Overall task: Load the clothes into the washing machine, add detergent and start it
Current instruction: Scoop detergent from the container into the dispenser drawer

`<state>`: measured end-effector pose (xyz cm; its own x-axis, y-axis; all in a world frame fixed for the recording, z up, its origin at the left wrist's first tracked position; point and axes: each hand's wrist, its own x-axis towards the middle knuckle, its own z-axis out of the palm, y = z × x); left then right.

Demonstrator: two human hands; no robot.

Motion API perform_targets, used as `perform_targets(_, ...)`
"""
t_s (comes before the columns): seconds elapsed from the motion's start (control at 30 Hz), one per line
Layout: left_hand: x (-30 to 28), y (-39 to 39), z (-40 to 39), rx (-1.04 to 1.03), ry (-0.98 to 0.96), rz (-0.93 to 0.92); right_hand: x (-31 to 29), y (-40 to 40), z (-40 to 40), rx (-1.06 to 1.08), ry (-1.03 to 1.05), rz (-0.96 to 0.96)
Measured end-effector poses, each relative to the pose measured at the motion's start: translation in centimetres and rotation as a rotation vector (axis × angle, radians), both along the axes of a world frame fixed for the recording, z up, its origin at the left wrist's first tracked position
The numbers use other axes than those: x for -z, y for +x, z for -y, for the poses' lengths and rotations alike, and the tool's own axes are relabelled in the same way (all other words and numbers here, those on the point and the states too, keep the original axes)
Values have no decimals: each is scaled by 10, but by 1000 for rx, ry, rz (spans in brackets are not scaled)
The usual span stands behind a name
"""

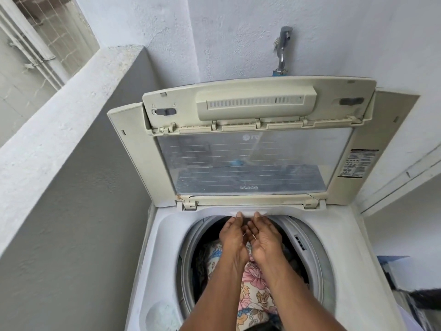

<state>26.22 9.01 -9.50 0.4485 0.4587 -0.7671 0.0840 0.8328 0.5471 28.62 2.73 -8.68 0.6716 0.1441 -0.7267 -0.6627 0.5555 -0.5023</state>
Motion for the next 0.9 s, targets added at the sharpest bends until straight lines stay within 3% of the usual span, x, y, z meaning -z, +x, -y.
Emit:
perform_targets(0.6, 5, -32, 14, 19, 72, 48, 6, -29, 15, -43, 106, 79)
perform_targets(0.9, 1, -46, 24, -6, 17, 23, 3, -37, 22, -28, 53, 68)
